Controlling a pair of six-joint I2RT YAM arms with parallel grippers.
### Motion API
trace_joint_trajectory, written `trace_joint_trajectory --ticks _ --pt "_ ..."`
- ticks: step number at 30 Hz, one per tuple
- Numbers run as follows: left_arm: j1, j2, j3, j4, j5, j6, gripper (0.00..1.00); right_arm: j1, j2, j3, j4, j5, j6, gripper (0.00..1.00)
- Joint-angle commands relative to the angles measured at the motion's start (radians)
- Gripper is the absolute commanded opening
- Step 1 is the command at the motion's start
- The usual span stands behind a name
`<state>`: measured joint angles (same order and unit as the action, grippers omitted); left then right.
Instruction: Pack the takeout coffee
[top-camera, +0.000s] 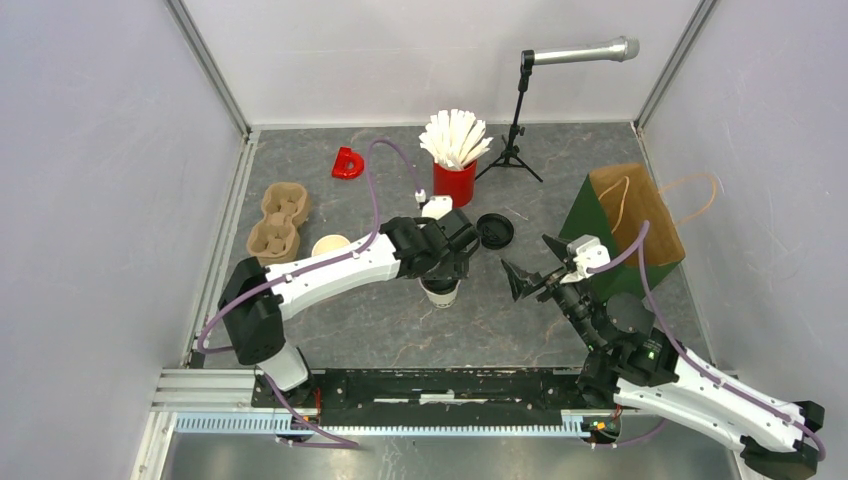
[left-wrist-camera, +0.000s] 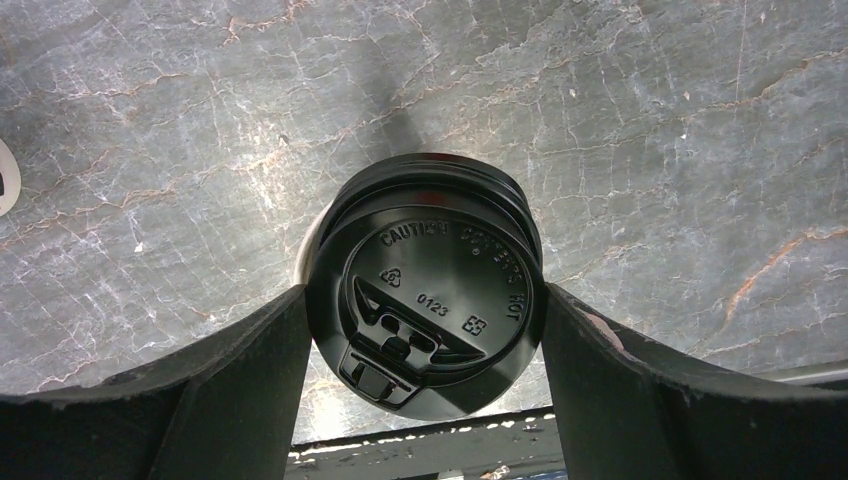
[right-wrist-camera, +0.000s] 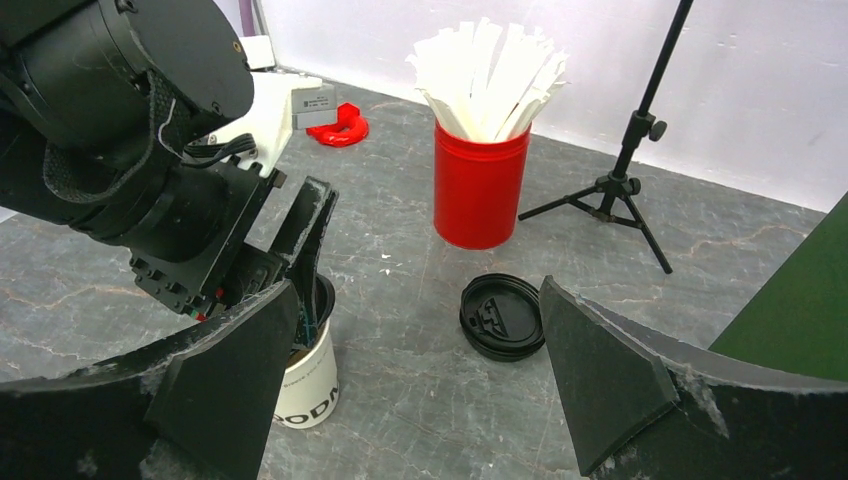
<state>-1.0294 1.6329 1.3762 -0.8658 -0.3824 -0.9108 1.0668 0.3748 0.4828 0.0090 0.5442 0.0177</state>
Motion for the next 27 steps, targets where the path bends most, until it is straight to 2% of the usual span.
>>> trace_joint_trajectory --ticks 1,5,6,7,19,25,27 --pt "-0.005 0.005 0.046 0.004 -0.012 0.045 0.84 0.004 -0.013 -0.006 0.0 0.024 -0.01 0.98" --pt "-0.005 0.004 0.053 0.004 -0.012 0.05 0.85 0.004 -0.014 -0.017 0.014 0.023 -0.009 0.98" --pt "-0.006 0.005 0.056 0.003 -0.01 0.051 0.95 0.004 -0.011 -0.021 0.017 0.021 -0.009 0.98" --pt "-0.005 0.004 0.059 0.0 -0.01 0.052 1.0 0.004 -0.008 -0.021 0.019 0.018 -0.009 0.98" --pt "-0.008 -0.019 0.096 -0.035 -0.038 0.05 1.0 0.004 0.031 -0.049 0.033 -0.026 0.039 0.98" --pt "-0.002 -0.116 0.076 -0.025 -0.169 0.1 1.0 0.004 0.088 -0.105 0.091 -0.103 0.146 0.98" --pt "0.009 -0.16 0.033 0.019 -0.167 0.134 1.0 0.004 0.14 -0.105 0.099 -0.135 0.153 0.97"
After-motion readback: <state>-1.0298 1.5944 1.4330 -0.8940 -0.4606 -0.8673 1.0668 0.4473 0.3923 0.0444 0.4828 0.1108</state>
